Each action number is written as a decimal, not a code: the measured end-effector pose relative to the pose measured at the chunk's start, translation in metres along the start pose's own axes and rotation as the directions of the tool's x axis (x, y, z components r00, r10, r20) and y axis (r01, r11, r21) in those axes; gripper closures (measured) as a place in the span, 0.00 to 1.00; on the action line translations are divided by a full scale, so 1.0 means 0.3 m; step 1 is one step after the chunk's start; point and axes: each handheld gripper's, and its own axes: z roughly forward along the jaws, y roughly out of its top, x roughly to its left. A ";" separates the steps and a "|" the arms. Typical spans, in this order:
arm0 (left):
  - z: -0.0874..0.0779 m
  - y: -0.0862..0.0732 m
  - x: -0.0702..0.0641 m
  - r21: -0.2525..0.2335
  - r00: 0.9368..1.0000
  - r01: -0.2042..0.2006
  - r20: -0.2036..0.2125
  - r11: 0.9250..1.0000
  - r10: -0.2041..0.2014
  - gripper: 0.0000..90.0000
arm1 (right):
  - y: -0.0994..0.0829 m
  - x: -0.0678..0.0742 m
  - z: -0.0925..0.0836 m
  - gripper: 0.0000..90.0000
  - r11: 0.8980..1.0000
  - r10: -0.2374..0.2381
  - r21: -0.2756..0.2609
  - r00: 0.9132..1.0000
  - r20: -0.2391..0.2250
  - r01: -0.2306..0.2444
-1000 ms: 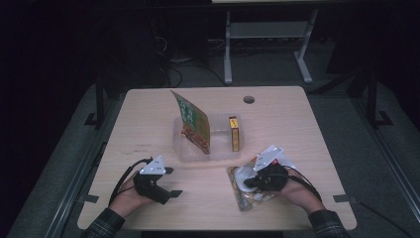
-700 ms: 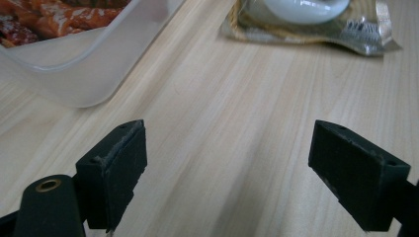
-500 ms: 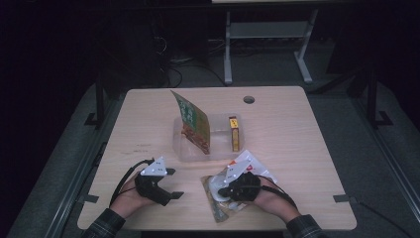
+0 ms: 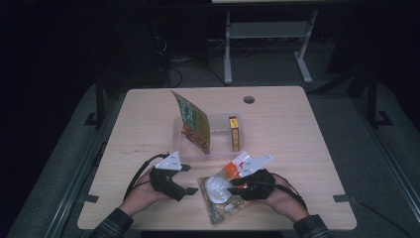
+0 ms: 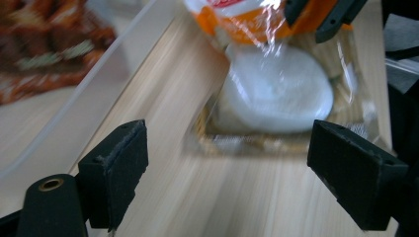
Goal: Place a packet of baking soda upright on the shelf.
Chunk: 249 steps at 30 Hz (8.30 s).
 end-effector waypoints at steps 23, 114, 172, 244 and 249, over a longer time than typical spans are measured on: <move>0.277 0.125 0.034 0.084 0.986 0.011 0.167 0.996 -0.025 0.42 | -0.122 -0.072 -0.157 0.38 0.987 0.127 -0.115 0.983 0.131 -0.112; -0.100 0.153 0.036 -0.309 0.999 0.046 -0.006 0.950 -0.051 1.00 | 0.046 -0.094 -0.074 1.00 0.897 0.159 -0.387 0.972 -0.175 -0.216; -0.137 -0.097 0.016 -0.090 0.993 0.078 -0.081 0.993 -0.086 0.20 | 0.236 -0.188 -0.242 1.00 0.898 0.031 -0.438 0.999 -0.036 -0.044; -0.104 -0.112 0.020 -0.053 0.994 0.072 -0.074 0.996 -0.076 0.18 | 0.317 -0.349 -0.049 0.45 0.953 0.128 -0.291 0.982 0.142 -0.082; -0.105 -0.112 0.023 -0.053 0.995 0.065 -0.072 0.996 -0.069 0.18 | 0.297 -0.335 -0.078 0.36 0.950 0.150 -0.297 0.975 0.166 -0.095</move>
